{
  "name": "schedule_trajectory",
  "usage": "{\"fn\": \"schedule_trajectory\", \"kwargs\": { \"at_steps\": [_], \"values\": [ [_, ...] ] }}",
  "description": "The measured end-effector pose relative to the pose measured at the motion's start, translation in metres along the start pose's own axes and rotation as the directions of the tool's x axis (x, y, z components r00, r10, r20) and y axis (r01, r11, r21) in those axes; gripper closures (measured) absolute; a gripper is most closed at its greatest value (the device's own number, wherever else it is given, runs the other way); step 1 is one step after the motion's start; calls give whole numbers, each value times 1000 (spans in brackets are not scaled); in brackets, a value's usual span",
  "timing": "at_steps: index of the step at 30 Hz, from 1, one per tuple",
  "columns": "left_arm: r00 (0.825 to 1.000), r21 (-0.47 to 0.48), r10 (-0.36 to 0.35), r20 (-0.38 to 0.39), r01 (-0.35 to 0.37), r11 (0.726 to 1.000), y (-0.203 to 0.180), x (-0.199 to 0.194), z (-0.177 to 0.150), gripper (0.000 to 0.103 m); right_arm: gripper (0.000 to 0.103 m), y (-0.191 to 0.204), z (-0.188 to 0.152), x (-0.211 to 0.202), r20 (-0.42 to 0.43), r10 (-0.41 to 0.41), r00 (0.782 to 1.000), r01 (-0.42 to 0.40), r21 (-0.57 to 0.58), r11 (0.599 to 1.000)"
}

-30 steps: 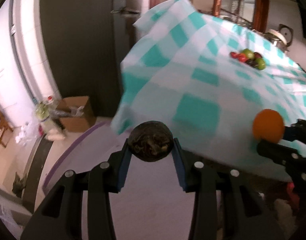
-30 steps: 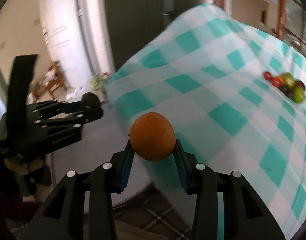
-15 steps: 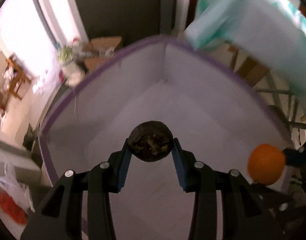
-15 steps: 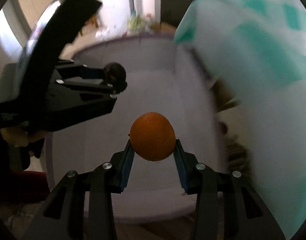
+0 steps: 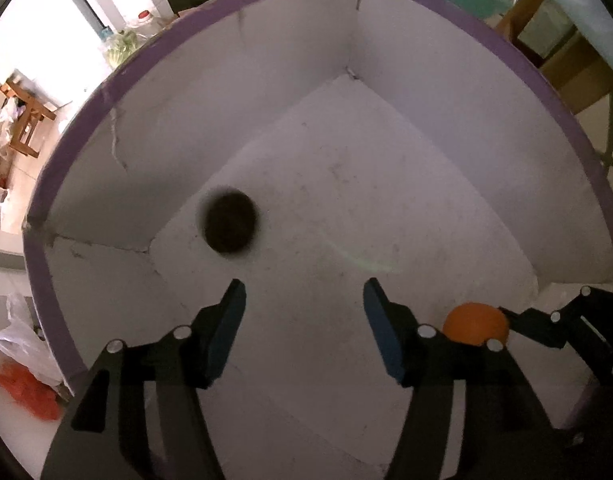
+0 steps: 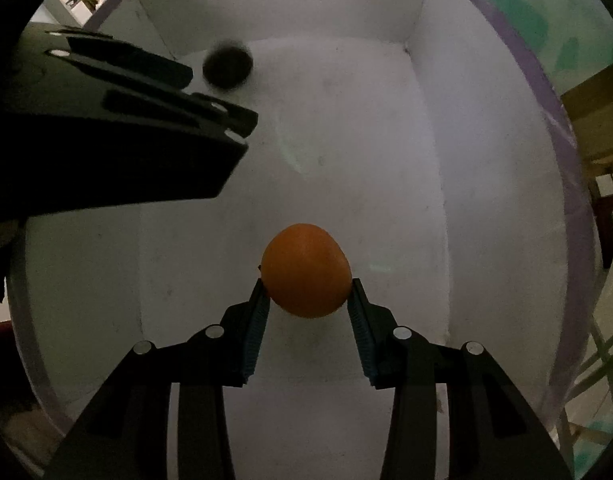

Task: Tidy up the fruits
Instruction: 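Move both open tools back toward the fruit cluster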

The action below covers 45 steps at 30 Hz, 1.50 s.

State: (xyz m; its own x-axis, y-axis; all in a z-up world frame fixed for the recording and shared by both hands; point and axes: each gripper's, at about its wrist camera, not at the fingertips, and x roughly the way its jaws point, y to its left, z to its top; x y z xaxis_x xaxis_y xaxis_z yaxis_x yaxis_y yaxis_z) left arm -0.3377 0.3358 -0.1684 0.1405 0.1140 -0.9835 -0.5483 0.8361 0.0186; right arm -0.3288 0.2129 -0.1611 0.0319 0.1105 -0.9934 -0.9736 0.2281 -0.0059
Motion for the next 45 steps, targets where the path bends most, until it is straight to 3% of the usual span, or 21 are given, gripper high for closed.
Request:
{"fn": "schedule_trajectory", "kwargs": {
  "at_steps": [3,12,14,16,18,20,23,25,26,27,28,31,35,36,39,42,45],
  "values": [
    [1000,3,12,6,-12,1000,-2,-2,-1,26,56,-8,5,-4,11,-3,1000,3,6,1000],
    [999,-7,32,26,-31,999,-8,-11,-5,25,47,-8,-6,-35,100,-6,995,6,-5,1000],
    [996,-16,24,92,-22,1000,-9,-29,-11,25,46,-6,-10,-54,157,-4,988,7,-17,1000],
    [983,-12,13,182,-12,1000,-12,-51,-11,24,46,-9,-20,-89,265,17,964,-10,-27,1000],
    [937,0,4,348,-5,1000,-18,-92,-13,20,43,-18,-35,-127,406,4,914,8,-26,1000],
    [879,6,7,477,-12,1000,-27,-130,-12,5,32,-30,-51,-166,510,-31,860,35,2,999],
    [772,39,-43,634,23,999,-52,-189,-6,2,24,-62,-90,-225,672,-109,733,53,103,993],
    [715,97,-129,687,86,992,-83,-221,6,2,16,-89,-129,-256,740,-259,621,110,245,963],
    [706,123,-168,689,114,986,-94,-229,14,2,16,-103,-145,-265,741,-319,591,124,306,944],
    [699,163,-229,677,161,973,-114,-238,23,2,16,-118,-160,-271,731,-361,579,130,354,926],
    [696,201,-295,655,216,955,-133,-243,34,2,16,-133,-169,-271,709,-406,576,131,410,903],
    [689,285,-423,588,312,906,-206,-241,59,2,16,-201,-212,-264,589,-533,607,96,612,785],
    [723,386,-473,504,301,872,-309,-222,110,2,16,-289,-257,-256,500,-580,643,-48,782,621],
    [730,406,-480,487,297,864,-337,-214,124,2,16,-324,-269,-254,477,-581,659,-110,826,554],
    [736,438,-491,465,291,850,-395,-190,164,2,16,-384,-312,-252,447,-590,672,-216,881,422],
    [755,430,-489,437,302,851,-427,-174,186,2,16,-436,-313,-247,447,-582,679,-284,891,353],
    [750,395,-519,409,367,842,-426,-166,200,2,16,-486,-296,-233,452,-566,689,-315,891,327]
  ]
}}
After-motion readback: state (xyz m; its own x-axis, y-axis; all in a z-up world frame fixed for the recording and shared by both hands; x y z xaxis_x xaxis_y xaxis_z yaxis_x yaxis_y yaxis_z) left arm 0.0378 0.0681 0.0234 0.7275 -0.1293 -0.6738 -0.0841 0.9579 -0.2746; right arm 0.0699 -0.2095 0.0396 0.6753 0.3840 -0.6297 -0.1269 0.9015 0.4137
